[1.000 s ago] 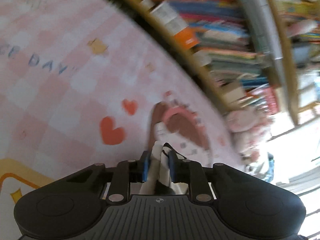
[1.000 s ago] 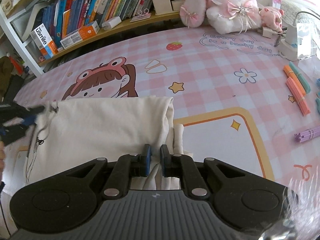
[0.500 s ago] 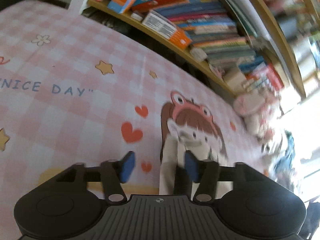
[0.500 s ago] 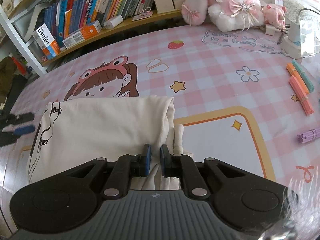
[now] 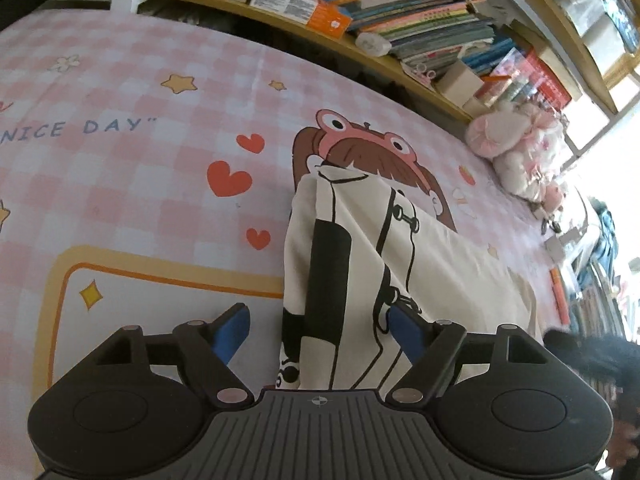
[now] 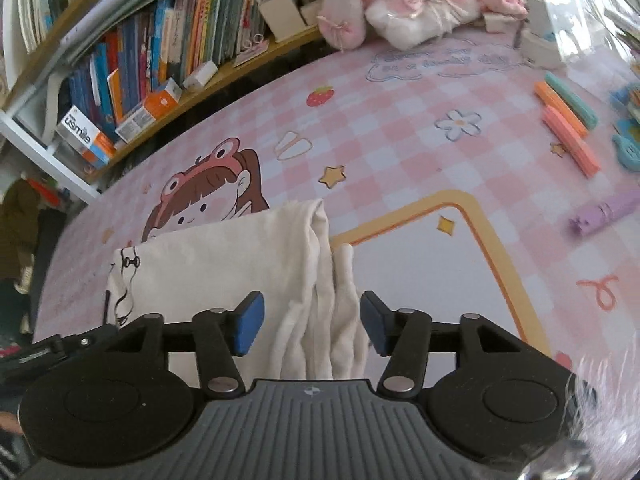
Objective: Fold clothes
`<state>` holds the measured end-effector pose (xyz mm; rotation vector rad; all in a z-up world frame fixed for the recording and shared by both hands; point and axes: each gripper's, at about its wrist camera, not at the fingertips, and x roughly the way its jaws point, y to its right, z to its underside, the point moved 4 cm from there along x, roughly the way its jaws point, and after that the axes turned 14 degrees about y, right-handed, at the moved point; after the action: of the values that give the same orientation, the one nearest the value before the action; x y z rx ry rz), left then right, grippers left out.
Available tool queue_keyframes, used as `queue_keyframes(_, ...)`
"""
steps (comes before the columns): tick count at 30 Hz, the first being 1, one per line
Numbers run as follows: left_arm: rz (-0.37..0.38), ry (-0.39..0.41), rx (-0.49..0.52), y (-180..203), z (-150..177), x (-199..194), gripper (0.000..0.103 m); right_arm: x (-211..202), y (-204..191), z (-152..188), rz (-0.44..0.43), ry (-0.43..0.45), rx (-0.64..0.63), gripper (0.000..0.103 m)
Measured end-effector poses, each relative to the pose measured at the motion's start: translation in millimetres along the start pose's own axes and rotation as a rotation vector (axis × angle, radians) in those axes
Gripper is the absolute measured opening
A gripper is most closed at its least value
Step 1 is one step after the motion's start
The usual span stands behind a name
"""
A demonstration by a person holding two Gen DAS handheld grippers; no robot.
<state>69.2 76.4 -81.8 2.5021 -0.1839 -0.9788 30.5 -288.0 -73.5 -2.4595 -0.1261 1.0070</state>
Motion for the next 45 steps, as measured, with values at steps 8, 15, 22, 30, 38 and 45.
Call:
queue_keyframes(8, -0.027, 0.000, -0.072, 1.2, 0.9, 0.5, 0.078, 2.2, 24.5, 12.2, -0.064, -0.146, 0.204, 0.061)
queue_keyframes(15, -0.023, -0.005, -0.130, 8.0, 8.2, 0.6, 0.078, 11.7, 19.5, 15.1, -0.114, -0.204, 0.177, 0.061)
queue_keyframes(22, -0.065, 0.017, -0.174, 13.4, 15.3, -1.9, 0.067, 20.0, 8.7, 12.2, -0.142, -0.192, 0.089, 0.042)
queue_keyframes(30, -0.101, 0.089, -0.094, 35.1, 23.4, -23.3, 0.023, -3.8, -24.0, 0.5, -0.210, -0.019, -0.282, 0.019)
queue_keyframes(38, -0.105, 0.066, -0.123, 29.3, 25.3, -22.2, 0.028, 3.5, -4.8, -1.8, -0.205, -0.103, -0.210, 0.023)
queue_keyframes(45, -0.079, 0.013, -0.167, 13.8, 31.0, -10.7, 0.056, 17.4, 22.4, -2.2, -0.150, -0.172, -0.028, 0.050)
